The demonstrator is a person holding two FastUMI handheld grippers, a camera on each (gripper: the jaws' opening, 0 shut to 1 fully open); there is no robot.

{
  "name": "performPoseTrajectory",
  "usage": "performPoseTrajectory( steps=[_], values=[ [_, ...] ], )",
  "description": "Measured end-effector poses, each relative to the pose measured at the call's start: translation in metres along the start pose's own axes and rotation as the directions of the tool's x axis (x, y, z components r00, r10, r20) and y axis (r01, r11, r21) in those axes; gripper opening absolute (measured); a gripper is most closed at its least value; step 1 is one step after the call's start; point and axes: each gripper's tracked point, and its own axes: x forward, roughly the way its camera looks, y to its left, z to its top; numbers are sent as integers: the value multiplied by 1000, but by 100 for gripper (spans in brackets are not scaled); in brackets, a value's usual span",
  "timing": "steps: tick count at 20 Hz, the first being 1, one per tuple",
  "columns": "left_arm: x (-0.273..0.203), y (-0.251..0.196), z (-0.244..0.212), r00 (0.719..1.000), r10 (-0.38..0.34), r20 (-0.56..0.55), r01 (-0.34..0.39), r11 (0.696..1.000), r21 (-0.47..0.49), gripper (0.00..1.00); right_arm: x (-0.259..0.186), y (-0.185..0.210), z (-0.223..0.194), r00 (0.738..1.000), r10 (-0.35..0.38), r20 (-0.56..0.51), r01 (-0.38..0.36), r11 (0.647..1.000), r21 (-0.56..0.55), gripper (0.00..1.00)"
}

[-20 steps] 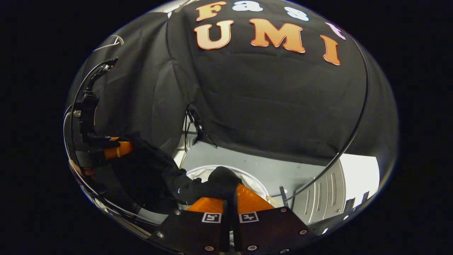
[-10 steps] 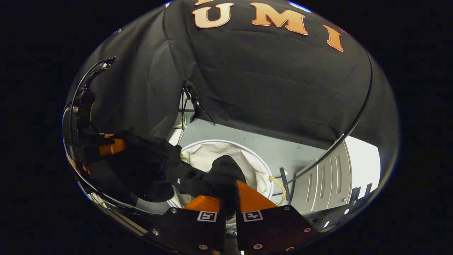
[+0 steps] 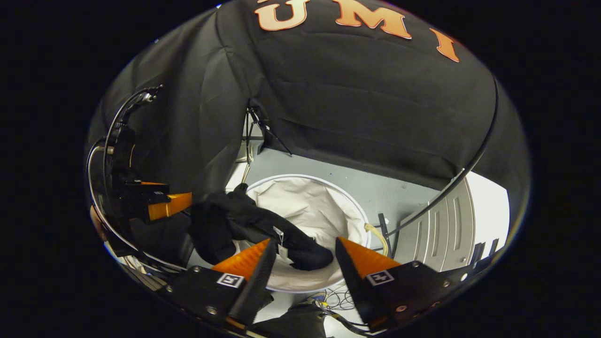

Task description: Grasp the clothes on the hanger with both hands and then place them into the laundry hamper below.

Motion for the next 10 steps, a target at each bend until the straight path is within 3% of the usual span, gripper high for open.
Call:
performPoseTrajectory(
  steps=[1, 2, 10],
  values=[
    [-2, -3, 3, 1000, -10, 8, 10, 1000, -1, 99, 1, -2, -3, 1000, -3, -10, 3, 1000, 4, 78],
    [-6, -5, 3, 1000, -20, 19, 20, 1000, 0, 100, 1, -3, -5, 1000, -6, -13, 7, 1000, 8, 92],
    [-50, -16, 58, 982, -46, 184, 52, 998, -29, 99, -24, -13, 22, 996, -28, 85, 24, 999, 40, 93]
  ],
)
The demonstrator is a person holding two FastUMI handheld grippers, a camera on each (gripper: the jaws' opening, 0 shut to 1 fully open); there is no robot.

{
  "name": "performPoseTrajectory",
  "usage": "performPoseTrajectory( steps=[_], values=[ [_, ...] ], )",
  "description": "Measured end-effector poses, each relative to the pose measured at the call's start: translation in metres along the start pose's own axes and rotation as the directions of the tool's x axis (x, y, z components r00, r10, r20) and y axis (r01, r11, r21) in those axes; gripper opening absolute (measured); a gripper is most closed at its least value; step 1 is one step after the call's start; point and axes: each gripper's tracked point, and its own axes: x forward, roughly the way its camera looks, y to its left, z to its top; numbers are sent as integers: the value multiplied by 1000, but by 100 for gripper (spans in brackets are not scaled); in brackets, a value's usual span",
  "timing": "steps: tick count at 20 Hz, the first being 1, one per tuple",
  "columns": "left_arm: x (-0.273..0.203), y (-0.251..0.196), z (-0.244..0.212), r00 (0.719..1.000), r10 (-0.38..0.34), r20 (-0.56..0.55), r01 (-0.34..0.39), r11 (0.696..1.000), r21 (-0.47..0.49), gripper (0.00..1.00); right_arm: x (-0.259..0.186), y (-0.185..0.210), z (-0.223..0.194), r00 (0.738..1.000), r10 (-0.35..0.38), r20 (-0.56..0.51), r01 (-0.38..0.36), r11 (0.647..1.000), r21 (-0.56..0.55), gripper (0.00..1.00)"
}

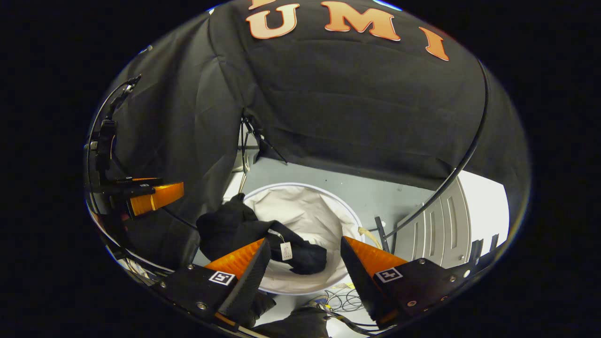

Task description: Grasp the clothes on the hanger with both hands and then place them into the laundry hamper below.

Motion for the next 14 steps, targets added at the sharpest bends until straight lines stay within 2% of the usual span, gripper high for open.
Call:
performPoseTrajectory(
  steps=[5, 7, 14],
  values=[
    [-36, -11, 60, 991, -17, 135, 18, 1000, -6, 100, -38, -15, 52, 990, -41, 133, 37, 999, 34, 93],
    [-52, -15, 85, 980, -25, 196, 25, 1000, -1, 96, -57, -23, 75, 980, -60, 191, 51, 997, 50, 93],
    [-105, -32, 162, 916, -62, 396, 71, 997, -7, 98, -135, -44, 150, 924, -118, 364, 87, 991, 100, 93]
  ],
)
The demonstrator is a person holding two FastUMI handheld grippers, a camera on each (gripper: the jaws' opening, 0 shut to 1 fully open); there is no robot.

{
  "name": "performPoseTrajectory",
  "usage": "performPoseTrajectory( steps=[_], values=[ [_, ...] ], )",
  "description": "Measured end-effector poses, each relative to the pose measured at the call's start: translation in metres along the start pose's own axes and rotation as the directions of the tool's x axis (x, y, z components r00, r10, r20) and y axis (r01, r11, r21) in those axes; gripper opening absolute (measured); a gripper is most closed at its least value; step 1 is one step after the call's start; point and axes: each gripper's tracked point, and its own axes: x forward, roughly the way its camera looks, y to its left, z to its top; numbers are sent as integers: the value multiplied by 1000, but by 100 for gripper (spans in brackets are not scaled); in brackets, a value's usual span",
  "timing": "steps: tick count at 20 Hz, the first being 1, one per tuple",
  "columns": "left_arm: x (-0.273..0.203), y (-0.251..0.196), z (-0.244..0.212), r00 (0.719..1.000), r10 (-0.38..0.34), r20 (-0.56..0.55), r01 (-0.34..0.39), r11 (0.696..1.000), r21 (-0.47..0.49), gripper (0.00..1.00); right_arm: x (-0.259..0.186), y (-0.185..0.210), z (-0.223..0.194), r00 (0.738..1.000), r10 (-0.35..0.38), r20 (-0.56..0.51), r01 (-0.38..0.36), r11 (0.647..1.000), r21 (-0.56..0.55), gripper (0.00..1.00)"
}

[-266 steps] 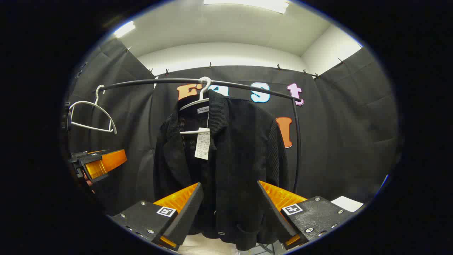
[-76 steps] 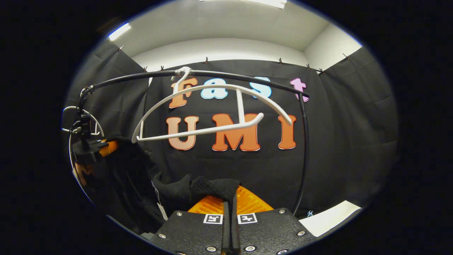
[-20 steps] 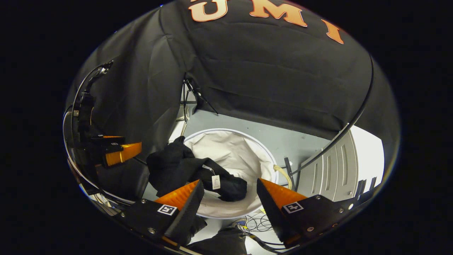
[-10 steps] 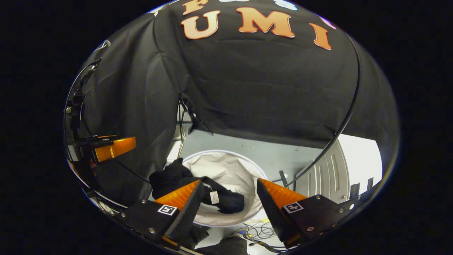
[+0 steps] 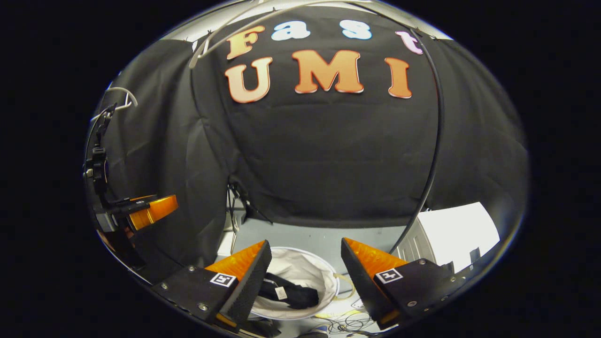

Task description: Grasp the clothes on the hanger with both hands and then place them into the laundry hamper below.

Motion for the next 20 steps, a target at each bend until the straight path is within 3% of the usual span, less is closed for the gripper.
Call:
performPoseTrajectory(
  steps=[10, 12, 13, 18, 19, 20],
  values=[
    [-41, -27, 121, 965, -39, 260, 42, 999, -8, 98, -61, -21, 111, 974, -25, 225, 23, 1000, 8, 92],
    [-51, -28, 136, 955, -36, 294, 42, 999, -13, 98, -70, -28, 131, 961, -39, 275, 39, 999, 3, 92],
    [-55, -28, 144, 950, -36, 310, 42, 999, -12, 98, -76, -32, 139, 953, -45, 299, 46, 999, 3, 100],
    [-72, -40, 172, 922, -40, 384, 38, 999, 12, 99, -117, -50, 181, 906, -91, 413, 89, 996, 24, 100],
    [-77, -40, 177, 918, -42, 395, 40, 999, 14, 99, -125, -54, 188, 897, -99, 431, 98, 995, 25, 83],
    [-81, -41, 180, 914, -45, 403, 44, 999, 11, 99, -132, -58, 194, 885, -109, 452, 111, 994, 23, 83]
  ],
)
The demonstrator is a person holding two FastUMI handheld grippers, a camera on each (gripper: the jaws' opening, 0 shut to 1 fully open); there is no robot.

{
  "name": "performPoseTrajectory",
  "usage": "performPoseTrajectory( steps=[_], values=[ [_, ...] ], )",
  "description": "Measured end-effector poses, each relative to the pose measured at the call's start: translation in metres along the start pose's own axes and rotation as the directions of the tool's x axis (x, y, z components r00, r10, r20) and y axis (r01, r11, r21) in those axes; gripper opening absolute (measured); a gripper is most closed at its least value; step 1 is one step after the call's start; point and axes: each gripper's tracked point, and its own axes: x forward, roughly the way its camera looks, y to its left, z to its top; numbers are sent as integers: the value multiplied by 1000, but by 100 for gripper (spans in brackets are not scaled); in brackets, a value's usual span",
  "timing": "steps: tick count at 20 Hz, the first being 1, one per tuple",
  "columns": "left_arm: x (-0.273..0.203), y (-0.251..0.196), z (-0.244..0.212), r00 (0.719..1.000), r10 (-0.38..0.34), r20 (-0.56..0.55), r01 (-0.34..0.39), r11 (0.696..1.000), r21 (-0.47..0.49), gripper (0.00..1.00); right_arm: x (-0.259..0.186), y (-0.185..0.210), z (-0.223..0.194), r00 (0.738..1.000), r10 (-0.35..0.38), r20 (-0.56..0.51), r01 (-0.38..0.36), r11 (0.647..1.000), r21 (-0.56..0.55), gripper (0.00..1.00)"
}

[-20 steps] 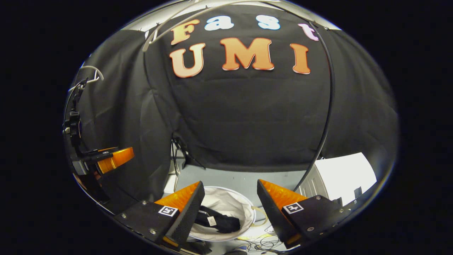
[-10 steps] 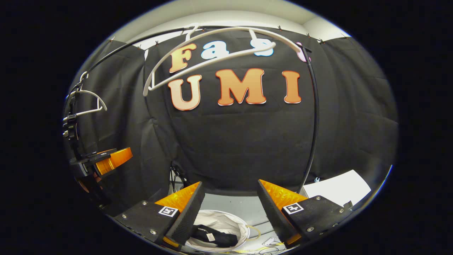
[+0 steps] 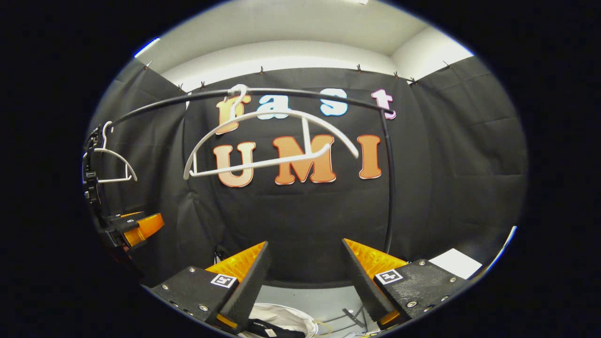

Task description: Grasp the clothes on the hanger with both hands and then place them into the laundry hamper below.

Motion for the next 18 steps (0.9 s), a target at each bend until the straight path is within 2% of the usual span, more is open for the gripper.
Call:
performPoseTrajectory(
  steps=[1, 4, 5, 9, 10, 18],
  values=[
    [-4, 1, 6, 1000, 0, 11, 0, 1000, -10, 99, -3, -5, 8, 1000, -9, 20, 9, 1000, -8, 83],
    [-9, 8, 20, 999, 19, 47, -18, 1000, -26, 96, -14, -25, 25, 997, -35, 72, 38, 999, -39, 100],
    [-9, 10, 21, 999, 25, 48, -24, 999, -30, 99, -16, -31, 26, 996, -47, 72, 50, 998, -46, 100],
    [-12, 15, 26, 997, 46, 60, -44, 998, -38, 99, -23, -41, 27, 995, -69, 74, 74, 995, -60, 100],
    [-12, 15, 26, 997, 49, 61, -46, 998, -37, 99, -23, -44, 25, 995, -74, 70, 79, 995, -66, 92],
    [-15, 19, 33, 995, 55, 79, -52, 998, -42, 99, -19, -49, 24, 994, -77, 71, 81, 996, -49, 92]
  ],
)
